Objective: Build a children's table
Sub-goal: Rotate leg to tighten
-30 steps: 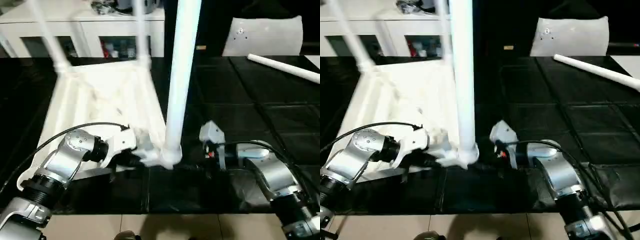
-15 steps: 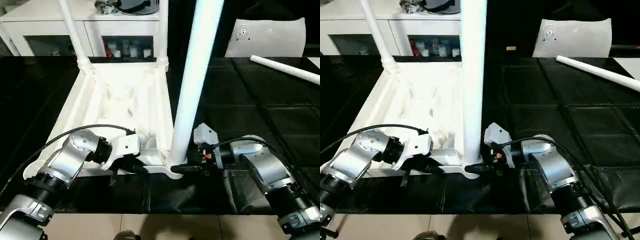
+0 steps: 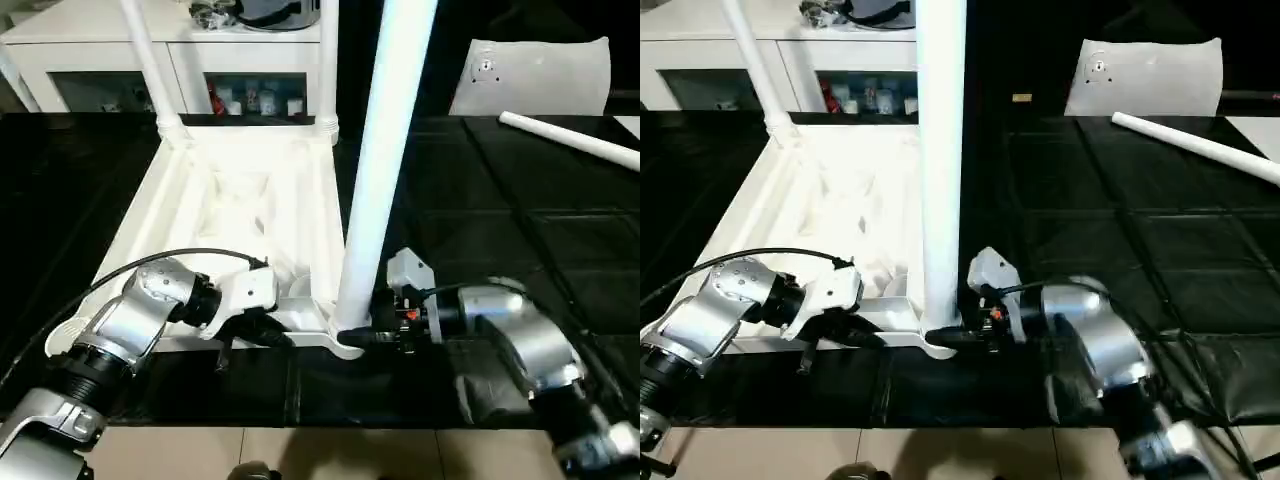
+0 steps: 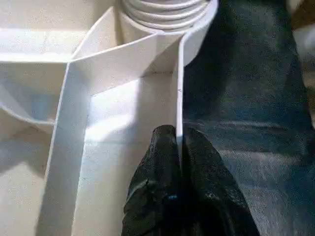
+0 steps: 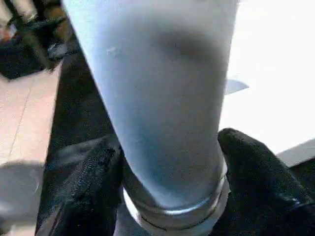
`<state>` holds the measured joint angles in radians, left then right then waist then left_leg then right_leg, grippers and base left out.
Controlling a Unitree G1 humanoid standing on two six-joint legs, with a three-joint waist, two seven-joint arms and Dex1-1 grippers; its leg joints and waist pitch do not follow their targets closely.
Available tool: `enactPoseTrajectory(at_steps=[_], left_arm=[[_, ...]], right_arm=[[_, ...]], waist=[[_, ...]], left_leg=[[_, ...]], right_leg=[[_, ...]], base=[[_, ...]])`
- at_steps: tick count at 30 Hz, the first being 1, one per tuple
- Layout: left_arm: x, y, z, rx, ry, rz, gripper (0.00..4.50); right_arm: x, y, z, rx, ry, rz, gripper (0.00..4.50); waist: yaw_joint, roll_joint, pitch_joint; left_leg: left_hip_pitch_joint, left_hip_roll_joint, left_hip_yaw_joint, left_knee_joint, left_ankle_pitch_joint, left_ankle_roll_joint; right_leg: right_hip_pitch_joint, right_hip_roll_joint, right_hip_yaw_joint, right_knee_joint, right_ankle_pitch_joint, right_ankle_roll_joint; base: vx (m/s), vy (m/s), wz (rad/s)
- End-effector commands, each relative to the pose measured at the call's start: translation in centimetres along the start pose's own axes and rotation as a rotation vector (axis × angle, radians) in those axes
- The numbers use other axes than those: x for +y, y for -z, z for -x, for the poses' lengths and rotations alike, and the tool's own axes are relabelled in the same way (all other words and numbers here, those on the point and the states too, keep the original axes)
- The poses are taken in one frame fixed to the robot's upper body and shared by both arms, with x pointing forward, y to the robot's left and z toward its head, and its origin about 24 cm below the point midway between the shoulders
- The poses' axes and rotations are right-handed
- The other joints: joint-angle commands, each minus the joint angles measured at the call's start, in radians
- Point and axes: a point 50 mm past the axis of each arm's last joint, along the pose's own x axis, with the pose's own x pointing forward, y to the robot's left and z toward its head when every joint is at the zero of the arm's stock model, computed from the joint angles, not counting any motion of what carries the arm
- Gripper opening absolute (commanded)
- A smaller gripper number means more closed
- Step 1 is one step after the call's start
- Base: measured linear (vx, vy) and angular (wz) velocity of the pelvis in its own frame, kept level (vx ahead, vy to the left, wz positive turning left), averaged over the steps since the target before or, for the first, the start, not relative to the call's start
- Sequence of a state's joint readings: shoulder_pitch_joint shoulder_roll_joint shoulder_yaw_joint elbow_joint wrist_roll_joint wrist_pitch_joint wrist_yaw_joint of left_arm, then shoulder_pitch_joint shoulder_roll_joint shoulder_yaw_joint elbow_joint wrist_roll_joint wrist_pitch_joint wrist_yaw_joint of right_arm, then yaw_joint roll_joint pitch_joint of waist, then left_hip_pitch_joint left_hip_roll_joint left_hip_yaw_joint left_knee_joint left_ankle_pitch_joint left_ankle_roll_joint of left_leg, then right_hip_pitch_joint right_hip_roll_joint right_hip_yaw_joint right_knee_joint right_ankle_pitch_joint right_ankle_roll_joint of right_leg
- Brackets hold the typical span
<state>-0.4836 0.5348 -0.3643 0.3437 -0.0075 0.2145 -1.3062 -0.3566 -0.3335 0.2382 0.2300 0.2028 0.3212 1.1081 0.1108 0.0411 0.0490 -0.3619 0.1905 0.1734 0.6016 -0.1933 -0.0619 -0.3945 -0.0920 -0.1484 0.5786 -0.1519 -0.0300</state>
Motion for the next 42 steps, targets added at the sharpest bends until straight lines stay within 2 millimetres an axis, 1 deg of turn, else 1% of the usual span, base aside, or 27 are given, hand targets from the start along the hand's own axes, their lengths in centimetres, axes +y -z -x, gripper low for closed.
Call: enactPoseTrajectory(at_steps=[1,3,4,5,6,8,10,11,13,14,15,16,18,20,23,25,26,28,30,31,34,35,36,37,38,39,42], left_arm=[[0.5,-1.9,-0.7,-0.089,-0.093,0.01,0.0],[0.9,-2.9,-1.9,-0.162,-0.238,0.101,0.0],[0.9,-3.3,-2.4,-0.187,-0.28,0.14,0.0],[0.8,-3.6,-2.9,-0.203,-0.3,0.169,0.0],[0.7,-3.9,-3.3,-0.211,-0.31,0.186,0.0],[0.8,-4.6,-4.0,-0.229,-0.39,0.215,0.0],[0.8,-5.9,-5.0,-0.268,-0.454,0.253,0.0],[0.8,-6.6,-5.4,-0.291,-0.487,0.274,0.0],[1.0,-7.7,-6.0,-0.317,-0.536,0.284,0.0],[1.0,-8.0,-6.2,-0.325,-0.538,0.277,0.0],[0.7,-8.5,-6.6,-0.338,-0.51,0.29,0.0],[0.7,-8.5,-6.6,-0.338,-0.51,0.29,0.0],[0.6,-8.3,-6.5,-0.314,-0.498,0.246,0.0],[0.6,-7.9,-6.4,-0.296,-0.499,0.231,0.0],[0.6,-7.1,-6.2,-0.26,-0.499,0.223,0.0],[0.6,-6.6,-5.8,-0.233,-0.498,0.196,0.0],[0.6,-6.5,-5.5,-0.247,-0.506,0.195,0.0],[0.6,-6.4,-5.4,-0.251,-0.51,0.195,0.0],[0.3,-6.7,-5.1,-0.306,-0.466,0.215,0.0],[0.3,-6.8,-5.0,-0.318,-0.466,0.219,0.43],[0.2,-7.0,-4.6,-0.352,-0.447,0.222,0.6],[0.0,-7.3,-4.2,-0.402,-0.431,0.219,0.74],[0.0,-7.4,-4.0,-0.424,-0.428,0.231,0.74],[0.1,-7.5,-3.8,-0.441,-0.431,0.243,0.97],[0.2,-7.4,-3.5,-0.449,-0.438,0.257,0.97],[0.5,-7.2,-2.8,-0.456,-0.46,0.272,0.97],[1.2,-6.6,-1.7,-0.44,-0.534,0.298,0.97]], right_arm=[[0.9,-0.1,-2.1,-0.038,0.025,-0.037,2.69],[1.0,-0.3,-4.3,-0.099,0.202,-0.122,2.62],[1.1,-0.4,-5.0,-0.117,0.251,-0.149,2.62],[1.2,-0.5,-5.7,-0.128,0.297,-0.169,2.62],[1.2,-0.6,-6.1,-0.132,0.325,-0.182,2.62],[1.1,-0.8,-7.3,-0.156,0.412,-0.272,2.62],[1.1,-1.5,-8.4,-0.17,0.488,-0.329,2.61],[1.1,-1.8,-8.9,-0.175,0.51,-0.345,2.61],[1.1,-2.4,-9.3,-0.204,0.545,-0.337,2.61],[1.1,-2.5,-9.3,-0.211,0.548,-0.331,2.93],[1.1,-2.4,-9.2,-0.198,0.591,-0.328,3.13],[1.1,-2.4,-9.2,-0.198,0.591,-0.328,3.25],[0.9,-2.0,-8.2,-0.228,0.628,-0.354,3.37],[0.8,-1.7,-7.5,-0.231,0.645,-0.345,3.5],[0.6,-1.7,-6.1,-0.255,0.678,-0.308,3.81],[0.3,-1.6,-4.1,-0.248,0.75,-0.233,4.03],[0.3,-1.6,-3.2,-0.253,0.759,-0.223,4.13],[0.4,-1.6,-2.8,-0.26,0.755,-0.221,4.21],[0.7,-1.9,-1.6,-0.281,0.767,-0.219,4.46],[0.8,-1.9,-1.4,-0.287,0.774,-0.223,4.5],[1.2,-2.0,-0.3,-0.322,0.792,-0.235,4.5],[1.7,-2.1,0.7,-0.365,0.796,-0.246,4.5],[1.9,-2.2,0.9,-0.381,0.795,-0.253,4.5],[2.0,-2.1,1.0,-0.388,0.791,-0.266,4.5],[2.2,-2.0,1.1,-0.384,0.786,-0.277,4.5],[2.6,-1.6,0.9,-0.353,0.767,-0.297,4.5],[3.1,-1.3,0.4,-0.324,0.723,-0.279,4.5]], waist=[[-0.009,-0.004,-0.057],[-0.031,-0.005,-0.046],[-0.038,-0.006,-0.045],[-0.053,-0.008,-0.048],[-0.068,-0.003,-0.049],[-0.083,-0.003,-0.049],[-0.099,-0.002,-0.051],[-0.106,-0.005,-0.051],[-0.109,-0.006,-0.05],[-0.108,-0.005,-0.051],[-0.103,-0.003,-0.054],[-0.103,-0.003,-0.054],[-0.097,-0.005,-0.062],[-0.091,-0.005,-0.064],[-0.079,-0.004,-0.066],[-0.071,0.0,-0.063],[-0.069,-0.001,-0.064],[-0.071,-0.001,-0.063],[-0.07,-0.003,-0.063],[-0.072,-0.003,-0.063],[-0.067,-0.001,-0.066],[-0.065,0.004,-0.064],[-0.064,0.0,-0.064],[-0.061,0.0,-0.063],[-0.06,0.001,-0.062],[-0.061,0.002,-0.059],[-0.067,-0.002,-0.055]], left_leg=[[0.016,0.049,-0.02,-0.08,-0.283,0.014],[0.031,0.042,-0.025,-0.078,-0.361,-0.018],[0.034,0.038,-0.027,-0.076,-0.38,-0.02],[0.028,0.037,-0.032,-0.075,-0.387,-0.028],[0.025,0.038,-0.037,-0.077,-0.398,-0.024],[0.025,0.04,-0.038,-0.079,-0.411,-0.014],[0.017,0.037,-0.041,-0.081,-0.405,-0.002],[0.022,0.035,-0.037,-0.078,-0.402,0.0],[0.02,0.031,-0.035,-0.076,-0.387,0.008],[0.018,0.031,-0.036,-0.077,-0.378,0.012],[0.015,0.032,-0.035,-0.079,-0.345,0.024],[0.015,0.032,-0.035,-0.079,-0.345,0.024],[0.005,0.036,-0.032,-0.084,-0.266,0.043],[0.006,0.037,-0.027,-0.083,-0.219,0.053],[0.003,0.039,-0.024,-0.084,-0.173,0.062],[0.006,0.042,-0.023,-0.085,-0.171,0.058],[0.006,0.042,-0.024,-0.085,-0.169,0.053],[0.005,0.043,-0.023,-0.086,-0.177,0.052],[0.006,0.042,-0.022,-0.086,-0.19,0.053],[0.005,0.041,-0.022,-0.086,-0.191,0.054],[0.005,0.046,-0.024,-0.085,-0.168,0.056],[0.007,0.048,-0.022,-0.085,-0.178,0.055],[0.007,0.048,-0.02,-0.085,-0.183,0.054],[0.004,0.046,-0.02,-0.086,-0.187,0.054],[0.005,0.045,-0.021,-0.087,-0.194,0.052],[0.006,0.042,-0.02,-0.088,-0.215,0.049],[0.009,0.036,-0.021,-0.088,-0.255,0.036]], right_leg=[[0.044,-0.081,0.065,-0.09,-0.494,-0.096],[0.037,-0.08,0.048,-0.111,-0.618,-0.053],[0.037,-0.079,0.04,-0.12,-0.652,-0.035],[0.047,-0.082,0.031,-0.121,-0.663,-0.012],[0.049,-0.08,0.026,-0.125,-0.654,0.001],[0.048,-0.079,0.028,-0.128,-0.633,0.0],[0.051,-0.079,0.029,-0.126,-0.598,-0.011],[0.046,-0.078,0.031,-0.127,-0.596,-0.016],[0.044,-0.078,0.031,-0.131,-0.601,-0.014],[0.047,-0.078,0.032,-0.129,-0.594,-0.012],[0.047,-0.078,0.041,-0.122,-0.552,-0.018],[0.047,-0.078,0.041,-0.122,-0.552,-0.018],[0.053,-0.077,0.056,-0.104,-0.44,-0.057],[0.053,-0.075,0.062,-0.095,-0.372,-0.081],[0.059,-0.075,0.065,-0.086,-0.326,-0.1],[0.056,-0.074,0.067,-0.088,-0.328,-0.096],[0.058,-0.072,0.066,-0.086,-0.318,-0.093],[0.059,-0.071,0.067,-0.085,-0.313,-0.093],[0.059,-0.073,0.068,-0.087,-0.327,-0.094],[0.059,-0.073,0.068,-0.087,-0.329,-0.094],[0.059,-0.077,0.069,-0.083,-0.306,-0.105],[0.055,-0.073,0.07,-0.085,-0.29,-0.113],[0.054,-0.073,0.071,-0.084,-0.288,-0.113],[0.058,-0.074,0.07,-0.083,-0.293,-0.112],[0.057,-0.072,0.068,-0.083,-0.304,-0.109],[0.055,-0.07,0.067,-0.09,-0.34,-0.097],[0.055,-0.072,0.062,-0.103,-0.437,-0.057]], base=[[0.0,0.0,0.0],[0.0,0.0,0.0],[0.0,0.0,0.0],[0.0,0.0,0.0],[0.0,0.0,0.0],[0.0,0.0,0.0],[0.0,0.0,0.0],[0.0,0.0,0.0],[0.0,0.0,0.0],[0.0,0.0,0.0],[0.0,0.0,0.0],[0.0,0.0,0.0],[0.0,0.0,0.0],[0.0,0.0,0.0],[0.0,0.0,0.0],[0.0,0.0,0.0],[0.0,0.0,0.0],[0.0,0.0,0.0],[0.0,0.0,0.0],[0.0,0.0,0.0],[0.0,0.0,0.0],[0.0,0.0,0.0],[0.0,0.0,0.0],[0.0,0.0,0.0],[0.0,0.0,0.0],[0.0,0.0,0.0],[0.0,0.0,0.0]])
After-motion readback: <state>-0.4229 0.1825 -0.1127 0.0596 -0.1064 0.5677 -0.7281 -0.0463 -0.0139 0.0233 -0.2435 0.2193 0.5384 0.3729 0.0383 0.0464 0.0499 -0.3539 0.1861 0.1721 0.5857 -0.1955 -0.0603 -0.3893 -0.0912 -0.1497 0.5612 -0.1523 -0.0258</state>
